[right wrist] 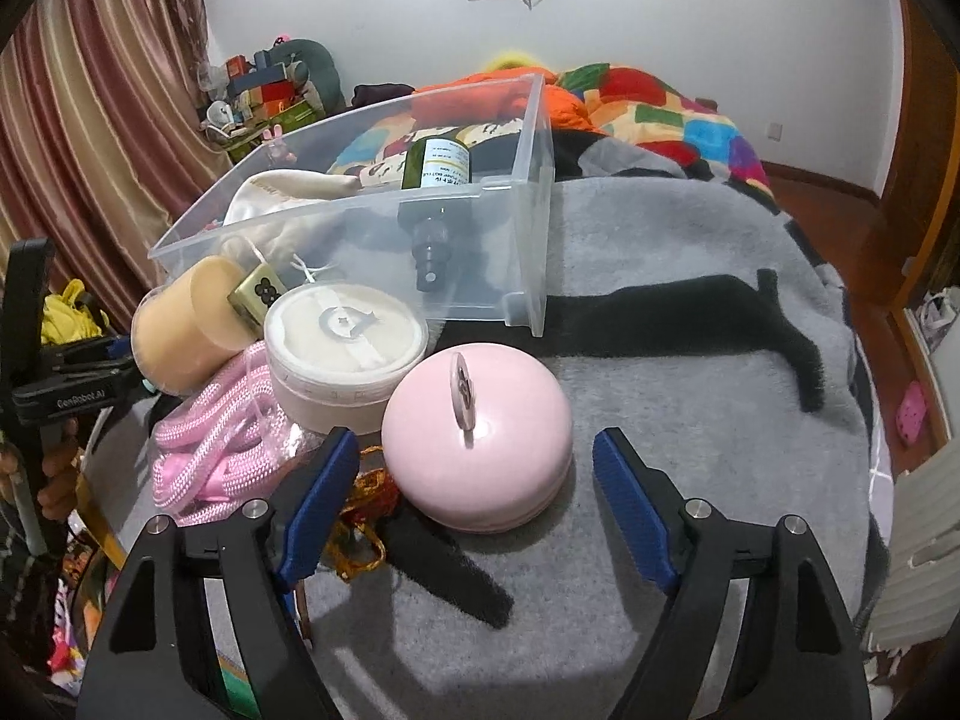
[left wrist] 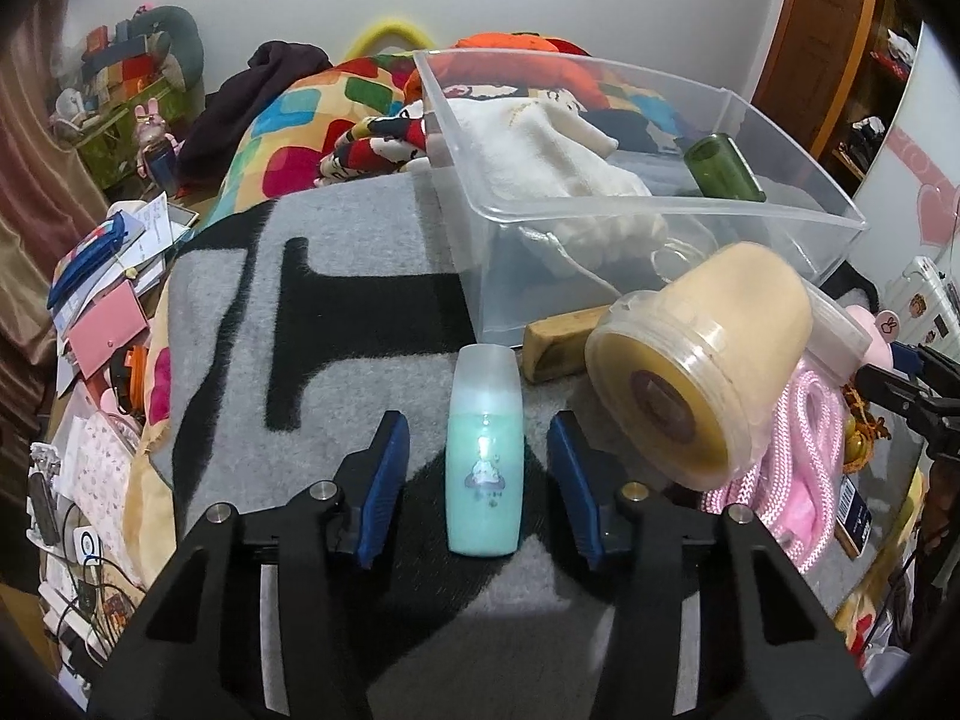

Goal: Organize objects
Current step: 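Grasp the pink round container with the right gripper while the left grasps the mint bottle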

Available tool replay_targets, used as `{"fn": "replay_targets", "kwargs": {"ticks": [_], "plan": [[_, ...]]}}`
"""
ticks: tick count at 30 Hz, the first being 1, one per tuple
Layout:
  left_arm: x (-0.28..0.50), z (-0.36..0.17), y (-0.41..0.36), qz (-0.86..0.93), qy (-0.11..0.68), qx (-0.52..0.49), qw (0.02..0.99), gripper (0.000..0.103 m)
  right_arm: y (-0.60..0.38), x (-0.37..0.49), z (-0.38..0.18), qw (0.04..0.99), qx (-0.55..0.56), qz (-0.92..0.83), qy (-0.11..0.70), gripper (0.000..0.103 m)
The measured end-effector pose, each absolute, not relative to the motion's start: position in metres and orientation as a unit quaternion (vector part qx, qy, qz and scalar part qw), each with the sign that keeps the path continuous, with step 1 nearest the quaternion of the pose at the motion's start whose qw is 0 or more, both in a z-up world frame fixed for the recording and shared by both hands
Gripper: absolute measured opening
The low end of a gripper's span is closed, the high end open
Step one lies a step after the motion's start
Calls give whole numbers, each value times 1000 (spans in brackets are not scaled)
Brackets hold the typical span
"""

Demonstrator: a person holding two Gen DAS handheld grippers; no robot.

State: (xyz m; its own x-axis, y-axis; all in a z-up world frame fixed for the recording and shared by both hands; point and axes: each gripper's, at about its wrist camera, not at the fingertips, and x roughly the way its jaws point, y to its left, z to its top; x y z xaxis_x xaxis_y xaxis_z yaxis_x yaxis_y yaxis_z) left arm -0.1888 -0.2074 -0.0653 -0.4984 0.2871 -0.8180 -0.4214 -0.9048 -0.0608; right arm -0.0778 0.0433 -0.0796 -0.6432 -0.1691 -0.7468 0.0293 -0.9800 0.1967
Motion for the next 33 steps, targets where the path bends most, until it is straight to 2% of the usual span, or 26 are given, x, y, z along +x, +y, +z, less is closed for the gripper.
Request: {"fn": "replay_targets", "kwargs": {"ticks": [4, 6, 9, 24, 33], "plan": [[-189, -65, -204, 866, 77, -450, 205, 43, 46, -82, -81, 59, 422, -899, -101, 69], [-188, -65, -205, 870, 78, -445, 197, 34, 47, -84, -82, 64, 426, -896, -109, 63], [-190, -65, -209, 873, 71, -444, 191, 25, 49, -84, -83, 67, 425, -895, -117, 62], [-171, -58, -215, 873, 56, -443, 195, 25, 53, -67, -75, 51, 413, -904, -99, 62], [-150, -35, -219, 886, 51, -416, 198, 25, 56, -56, -57, 45, 391, -914, -100, 62]]}}
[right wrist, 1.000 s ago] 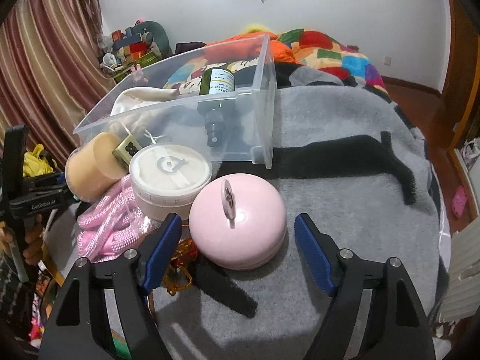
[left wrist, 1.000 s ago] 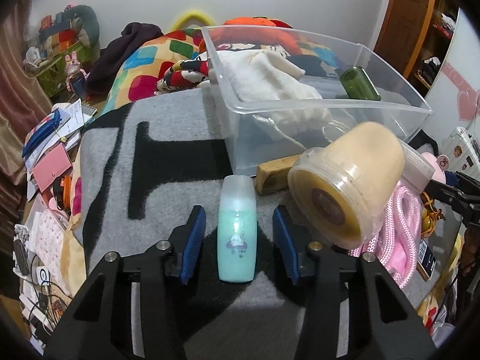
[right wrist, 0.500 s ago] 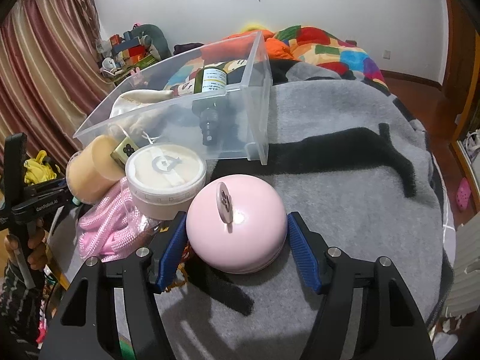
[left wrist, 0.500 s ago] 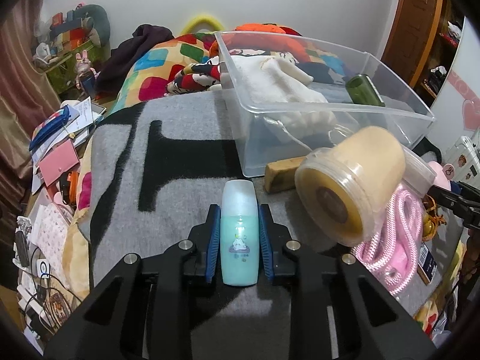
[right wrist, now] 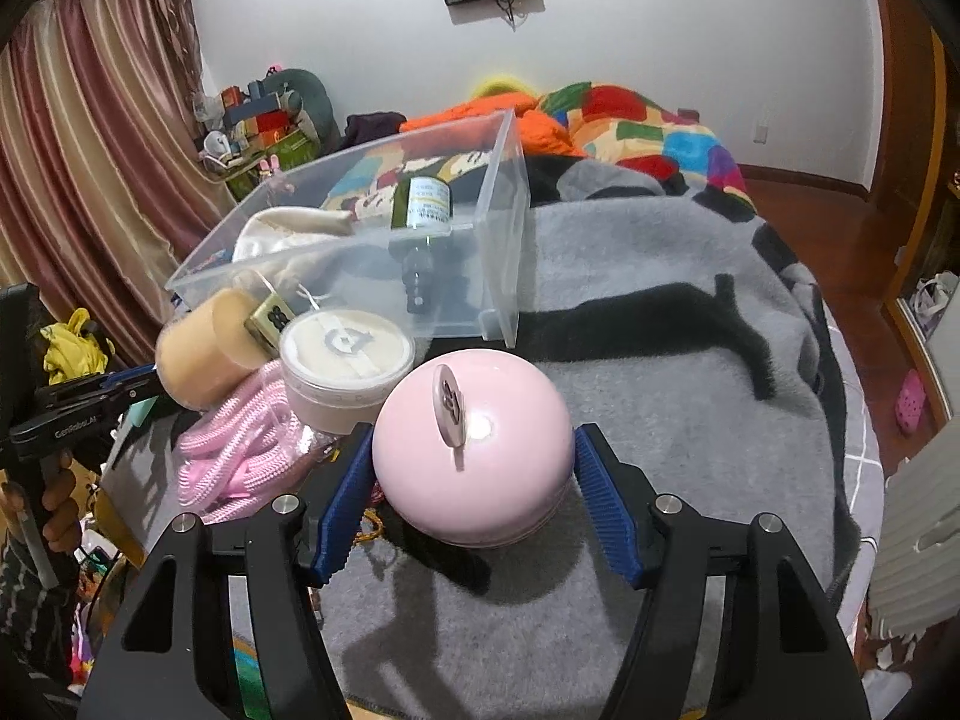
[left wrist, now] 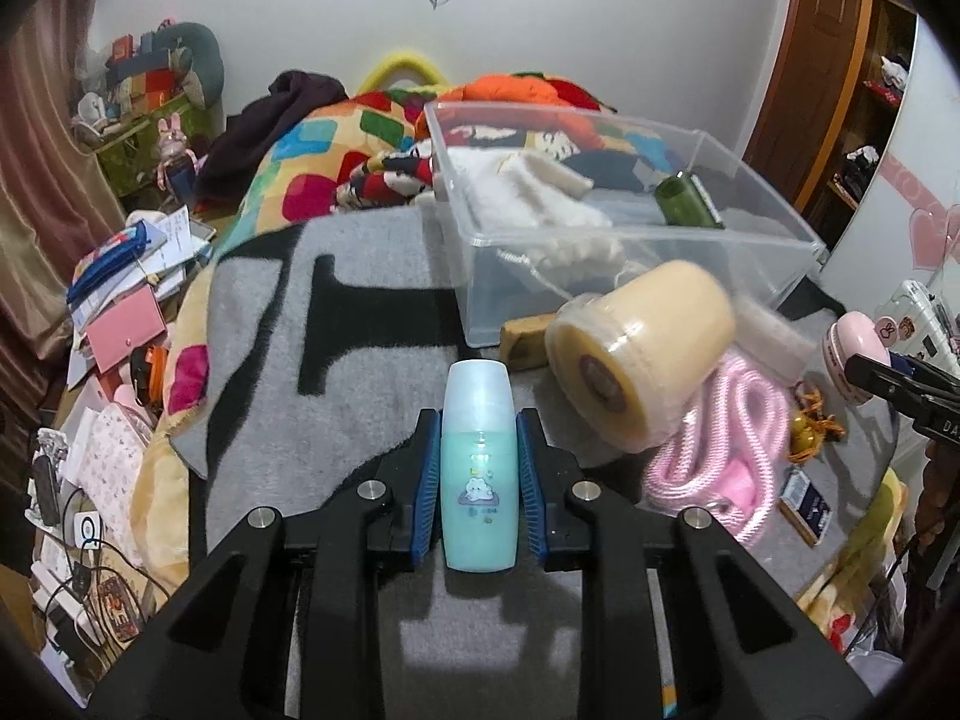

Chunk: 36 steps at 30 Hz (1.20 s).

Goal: Organize objects
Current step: 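Grasp the pink round container with the right gripper while the left grasps the mint bottle, then carry the pink container and mint bottle over the box with both grippers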

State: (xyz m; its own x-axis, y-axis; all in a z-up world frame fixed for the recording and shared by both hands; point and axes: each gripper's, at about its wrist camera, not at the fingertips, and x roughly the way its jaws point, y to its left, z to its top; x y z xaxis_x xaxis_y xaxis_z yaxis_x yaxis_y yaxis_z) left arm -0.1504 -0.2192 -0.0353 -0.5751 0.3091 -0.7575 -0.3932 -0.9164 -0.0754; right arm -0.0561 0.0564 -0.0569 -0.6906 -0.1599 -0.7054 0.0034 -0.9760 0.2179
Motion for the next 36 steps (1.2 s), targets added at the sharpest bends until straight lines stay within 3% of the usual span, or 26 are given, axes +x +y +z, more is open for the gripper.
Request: {"fn": "replay_targets", "kwargs": {"ticks": [36], "plan": [[-161, 40, -187, 917, 21, -313, 248, 25, 33, -91, 10, 85, 307, -946, -62, 62]]}}
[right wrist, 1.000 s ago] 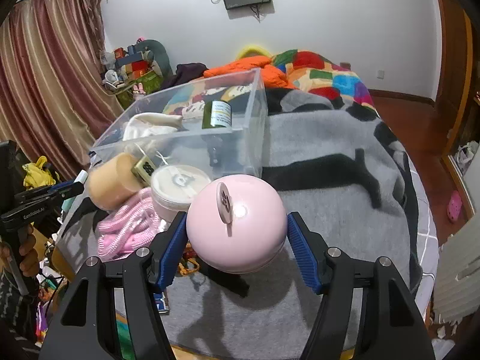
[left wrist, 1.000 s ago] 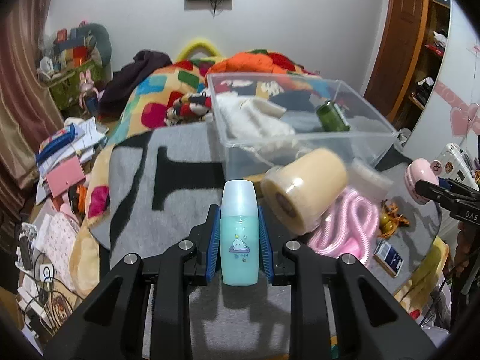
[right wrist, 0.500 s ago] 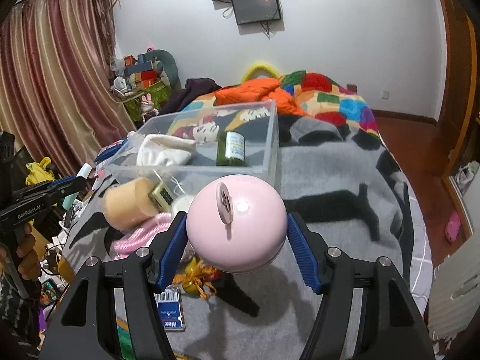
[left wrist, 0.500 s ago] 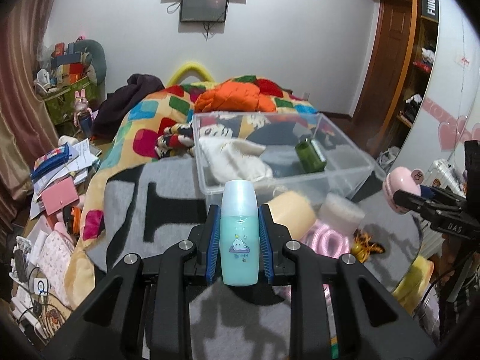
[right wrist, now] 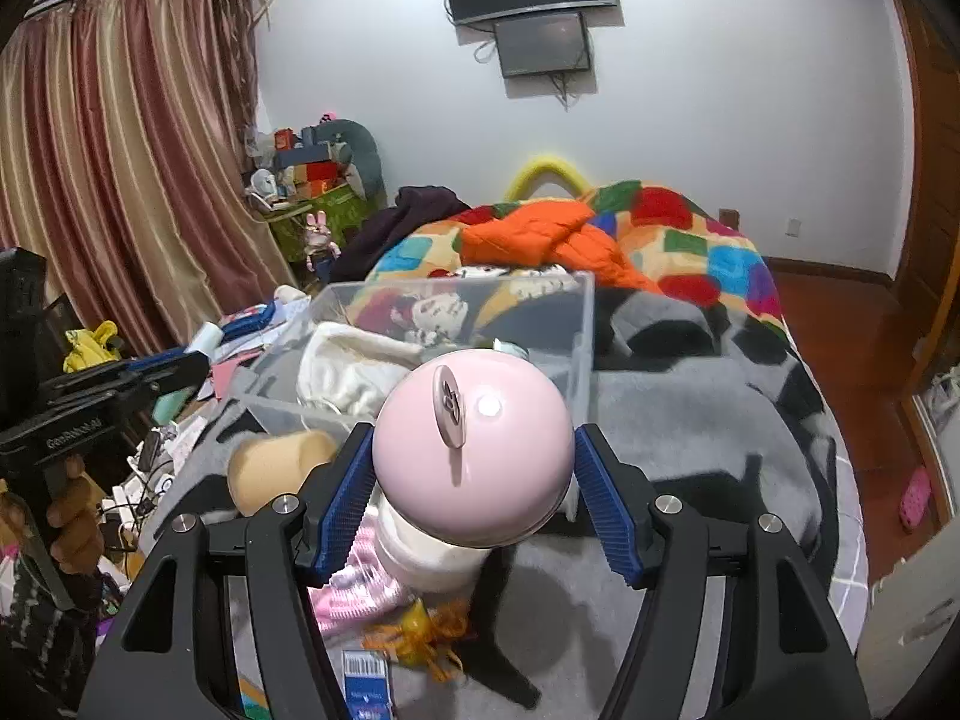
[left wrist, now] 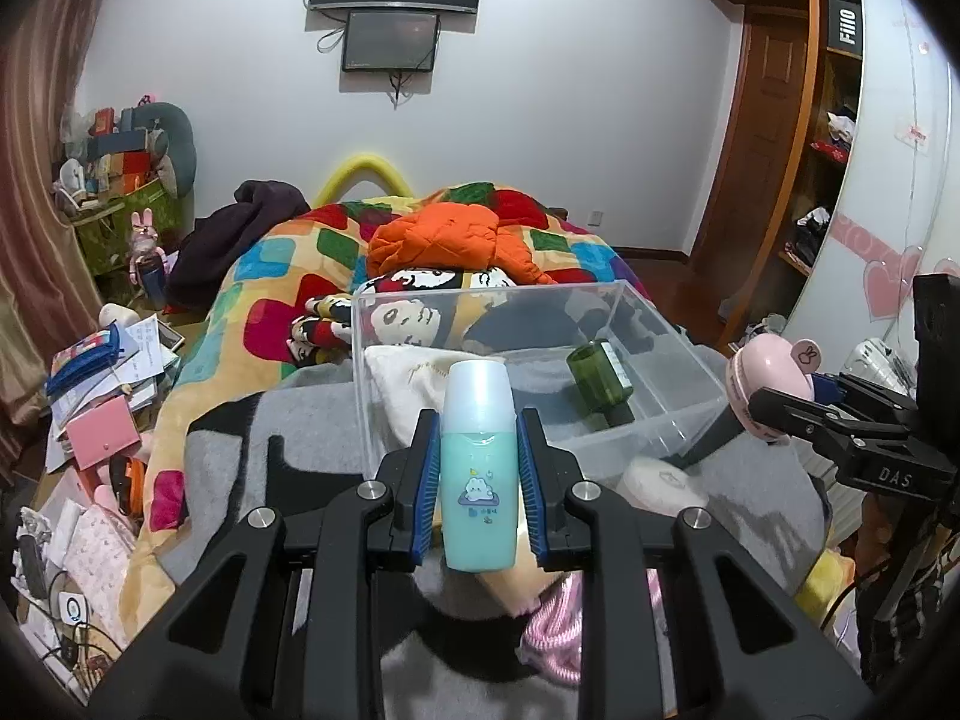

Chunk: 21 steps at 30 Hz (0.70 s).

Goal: Organize objects
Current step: 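Carry the pink container and mint bottle over the box with both grippers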

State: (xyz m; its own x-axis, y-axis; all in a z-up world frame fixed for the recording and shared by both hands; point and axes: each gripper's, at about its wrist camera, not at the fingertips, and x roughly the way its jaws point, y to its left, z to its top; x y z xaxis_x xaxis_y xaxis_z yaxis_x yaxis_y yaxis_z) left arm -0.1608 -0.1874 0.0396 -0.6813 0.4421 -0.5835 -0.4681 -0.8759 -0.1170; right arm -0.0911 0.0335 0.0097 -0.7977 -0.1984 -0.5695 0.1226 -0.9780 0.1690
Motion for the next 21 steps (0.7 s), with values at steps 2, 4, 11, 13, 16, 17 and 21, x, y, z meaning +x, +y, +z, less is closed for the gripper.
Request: {"fn": "replay_targets", "kwargs": {"ticks": [2, 4, 11, 13, 16, 17, 21], "plan": [[-166, 39, -185, 915, 20, -316, 248, 25, 31, -96, 13, 89, 303, -947, -61, 62], [-171, 37, -182, 914, 21, -319, 248, 24, 28, -101, 15, 93, 300, -947, -61, 62], [-191, 31, -177, 913, 19, -328, 244, 25, 15, -121, 22, 103, 293, -949, -49, 62], [-197, 29, -176, 912, 17, -332, 242, 24, 13, -128, 24, 103, 291, -950, -47, 62], [-204, 26, -174, 910, 14, -336, 242, 24, 8, -139, 26, 106, 290, -950, -45, 62], [-207, 25, -173, 910, 13, -337, 242, 24, 6, -142, 26, 107, 291, -950, -43, 62], [-213, 22, -172, 909, 13, -340, 240, 25, -1, -157, 22, 111, 297, -947, -41, 62]]}}
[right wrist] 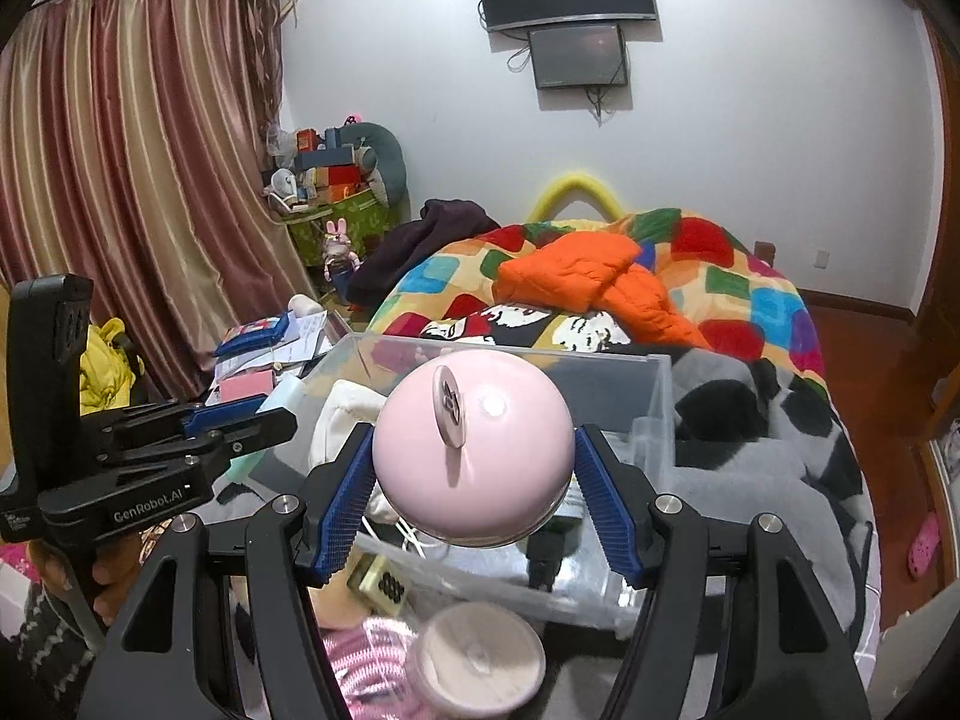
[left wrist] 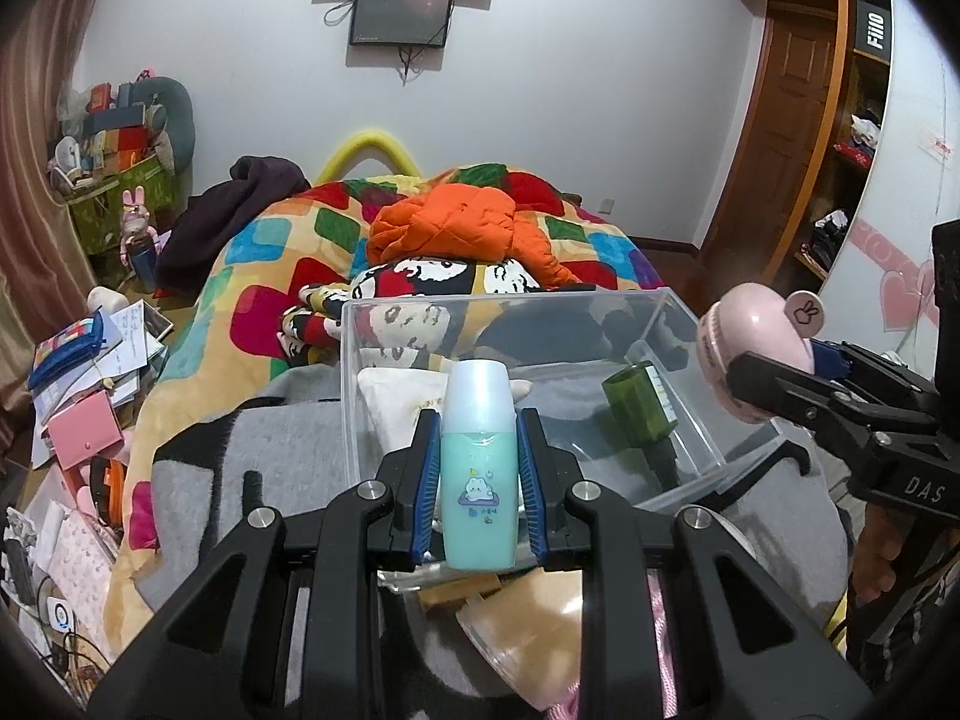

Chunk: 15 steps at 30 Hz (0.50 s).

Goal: Organize objects
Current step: 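Carry the pink container and mint bottle over the box with both grippers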

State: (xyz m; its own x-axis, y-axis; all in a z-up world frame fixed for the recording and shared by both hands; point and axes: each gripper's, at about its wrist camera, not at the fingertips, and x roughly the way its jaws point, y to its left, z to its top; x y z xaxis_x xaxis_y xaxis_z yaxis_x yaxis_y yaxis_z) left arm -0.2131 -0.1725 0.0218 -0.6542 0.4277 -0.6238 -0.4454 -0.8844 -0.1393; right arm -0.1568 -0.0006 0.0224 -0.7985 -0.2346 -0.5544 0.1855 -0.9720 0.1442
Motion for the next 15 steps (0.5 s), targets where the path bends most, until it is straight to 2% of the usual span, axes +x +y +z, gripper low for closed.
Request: {"fn": "replay_targets", "kwargs": {"ticks": [15], "plan": [[-239, -1, -172, 904, 9, -361, 228, 24, -14, -201, -10, 111, 349, -930, -28, 62]]}}
